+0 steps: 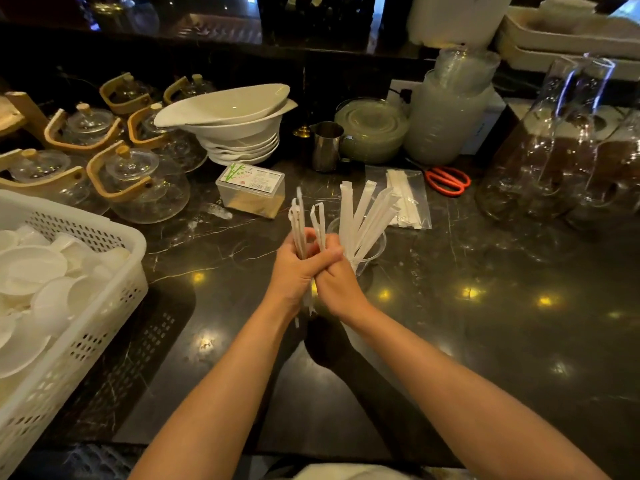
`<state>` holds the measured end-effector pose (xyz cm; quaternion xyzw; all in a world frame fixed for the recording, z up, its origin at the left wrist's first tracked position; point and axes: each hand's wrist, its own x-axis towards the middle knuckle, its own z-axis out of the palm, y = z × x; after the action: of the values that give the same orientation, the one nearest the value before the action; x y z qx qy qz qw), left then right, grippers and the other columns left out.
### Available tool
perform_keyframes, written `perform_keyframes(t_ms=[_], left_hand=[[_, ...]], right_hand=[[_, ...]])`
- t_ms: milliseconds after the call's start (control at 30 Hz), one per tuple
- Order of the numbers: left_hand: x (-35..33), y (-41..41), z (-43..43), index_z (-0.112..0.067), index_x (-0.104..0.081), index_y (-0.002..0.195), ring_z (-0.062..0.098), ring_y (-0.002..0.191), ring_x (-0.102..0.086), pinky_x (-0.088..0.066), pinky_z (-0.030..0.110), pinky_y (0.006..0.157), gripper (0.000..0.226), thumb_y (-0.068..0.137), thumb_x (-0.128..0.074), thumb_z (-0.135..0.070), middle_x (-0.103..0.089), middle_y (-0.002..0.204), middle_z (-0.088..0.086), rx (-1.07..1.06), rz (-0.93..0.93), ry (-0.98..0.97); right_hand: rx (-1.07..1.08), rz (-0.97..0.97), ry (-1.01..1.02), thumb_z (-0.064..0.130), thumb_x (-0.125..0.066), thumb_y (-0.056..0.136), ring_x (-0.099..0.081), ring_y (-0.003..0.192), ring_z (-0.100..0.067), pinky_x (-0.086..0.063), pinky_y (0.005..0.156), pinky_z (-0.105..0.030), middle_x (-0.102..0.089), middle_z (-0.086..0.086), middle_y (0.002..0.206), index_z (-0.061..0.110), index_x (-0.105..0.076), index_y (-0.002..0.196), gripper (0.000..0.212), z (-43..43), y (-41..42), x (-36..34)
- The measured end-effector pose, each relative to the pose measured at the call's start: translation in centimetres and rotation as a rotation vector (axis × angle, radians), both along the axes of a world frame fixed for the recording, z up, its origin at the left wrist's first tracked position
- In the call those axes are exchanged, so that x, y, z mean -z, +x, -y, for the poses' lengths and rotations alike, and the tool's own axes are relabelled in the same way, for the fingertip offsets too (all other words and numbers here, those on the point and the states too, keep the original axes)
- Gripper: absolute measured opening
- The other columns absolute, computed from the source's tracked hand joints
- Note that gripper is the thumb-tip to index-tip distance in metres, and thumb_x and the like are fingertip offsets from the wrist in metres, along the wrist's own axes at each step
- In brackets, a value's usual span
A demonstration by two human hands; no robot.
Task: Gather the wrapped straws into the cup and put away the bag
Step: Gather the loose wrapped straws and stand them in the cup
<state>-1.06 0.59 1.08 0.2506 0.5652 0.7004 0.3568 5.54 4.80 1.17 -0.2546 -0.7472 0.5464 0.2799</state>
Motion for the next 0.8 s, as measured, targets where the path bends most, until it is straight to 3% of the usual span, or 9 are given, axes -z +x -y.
perform_keyframes(t_ms=[133, 333, 467, 533, 667, 800], left_hand=[[-0.2, 1.4, -1.1, -0.029, -0.059, 0.085, -0.004, 0.073, -0.066, -0.048, 0.008, 0.061, 0.016, 0.078, -0.064, -0.016, -0.066, 0.077, -0.006, 0.021, -0.027, 0.017], [0.4, 2.2, -1.1, -0.029, -0.063, 0.083, 0.001, 0.073, -0.067, -0.051, 0.012, 0.062, 0.009, 0.085, -0.054, -0.026, -0.07, 0.07, -0.007, -0.016, 0.01, -0.042], [-0.2, 1.6, -0.5, -0.032, -0.066, 0.065, 0.005, 0.068, -0.068, -0.055, 0.02, 0.063, 0.02, 0.081, -0.055, -0.034, -0.07, 0.061, -0.01, -0.015, 0.031, -0.044], [-0.5, 1.3, -0.2, -0.031, -0.066, 0.06, 0.007, 0.065, -0.068, -0.056, 0.022, 0.061, 0.022, 0.079, -0.056, -0.035, -0.069, 0.058, -0.008, -0.007, 0.024, -0.036], [-0.6, 1.2, 0.0, -0.023, -0.062, 0.053, 0.003, 0.058, -0.063, -0.052, 0.017, 0.06, 0.029, 0.082, -0.057, -0.019, -0.064, 0.05, -0.009, 0.0, -0.099, -0.04], [-0.4, 1.0, 0.1, -0.019, -0.054, 0.057, -0.002, 0.05, -0.055, -0.046, 0.012, 0.052, 0.026, 0.074, -0.064, -0.002, -0.058, 0.045, -0.011, -0.004, -0.167, -0.033]], right_hand=[[0.008, 0.02, 0.108, 0.012, -0.036, 0.09, -0.052, 0.099, -0.015, -0.042, 0.091, -0.027, -0.053, -0.007, 0.099, 0.003, -0.047, 0.111, 0.025, -0.3, 0.8, 0.4], [-0.054, 0.124, 0.026, 0.005, -0.05, 0.084, -0.045, 0.112, -0.017, -0.04, 0.099, -0.029, -0.043, -0.011, 0.118, 0.008, -0.03, 0.121, 0.042, -1.3, 2.0, 1.6], [-0.129, 0.14, -0.059, 0.007, -0.066, 0.075, -0.044, 0.112, -0.012, -0.039, 0.087, -0.005, -0.039, -0.006, 0.12, 0.023, -0.022, 0.113, 0.06, -1.7, 2.8, 2.5], [-0.161, 0.153, -0.094, 0.007, -0.068, 0.072, -0.045, 0.114, -0.013, -0.041, 0.086, -0.007, -0.041, -0.006, 0.122, 0.023, -0.02, 0.116, 0.067, -1.7, 2.7, 2.7], [-0.195, 0.185, -0.142, 0.005, -0.061, 0.077, -0.047, 0.12, -0.017, -0.044, 0.096, -0.024, -0.049, -0.008, 0.129, 0.017, -0.026, 0.131, 0.065, -1.7, 1.6, 3.2], [-0.181, 0.147, -0.152, 0.006, -0.052, 0.084, -0.049, 0.109, -0.004, -0.044, 0.078, -0.003, -0.053, 0.005, 0.114, 0.021, -0.041, 0.13, 0.05, -1.5, 1.0, 3.8]])
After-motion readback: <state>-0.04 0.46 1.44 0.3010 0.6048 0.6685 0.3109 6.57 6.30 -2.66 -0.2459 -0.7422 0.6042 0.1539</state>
